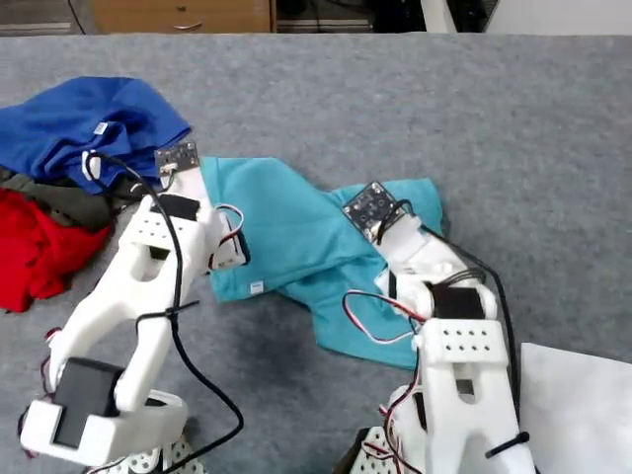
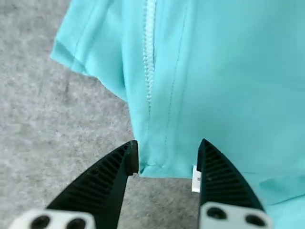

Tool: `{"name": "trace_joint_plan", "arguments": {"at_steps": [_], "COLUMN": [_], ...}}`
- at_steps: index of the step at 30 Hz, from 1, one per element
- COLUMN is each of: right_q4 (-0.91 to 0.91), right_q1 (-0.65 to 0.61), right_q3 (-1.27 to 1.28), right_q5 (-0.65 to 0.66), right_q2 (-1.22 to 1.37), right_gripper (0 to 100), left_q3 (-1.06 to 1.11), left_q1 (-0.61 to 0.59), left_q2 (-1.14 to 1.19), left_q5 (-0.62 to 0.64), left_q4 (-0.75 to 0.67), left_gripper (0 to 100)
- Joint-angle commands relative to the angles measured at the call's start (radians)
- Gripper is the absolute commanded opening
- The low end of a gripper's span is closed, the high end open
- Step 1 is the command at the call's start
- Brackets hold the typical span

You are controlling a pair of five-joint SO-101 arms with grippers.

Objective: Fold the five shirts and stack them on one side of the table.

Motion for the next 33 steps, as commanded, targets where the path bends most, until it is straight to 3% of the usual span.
{"name": "trace_joint_plan", "arguments": {"at_steps": [1,7,15,27,33], "right_q4": [-0.021,-0.021,-0.021,-0.021,-0.021], "right_q1": [-0.015,-0.015,-0.015,-0.015,-0.015], "right_q3": [0.002,0.002,0.002,0.002,0.004], "right_q5": [-0.009,-0.009,-0.011,-0.011,-0.011], "right_q2": [-0.027,-0.024,-0.021,-0.021,-0.021], "right_gripper": [0.4,0.4,0.4,0.4,0.4], "left_q3": [-0.012,-0.089,-0.176,-0.204,-0.273], "left_q1": [0.017,0.018,0.014,0.015,0.014], "left_q2": [0.051,0.225,0.317,0.246,0.189], "left_q5": [0.012,0.018,0.032,0.026,-0.103], "left_q4": [-0.014,-0.014,-0.006,0.041,0.204], "left_gripper": [21,20,3,4,19]}}
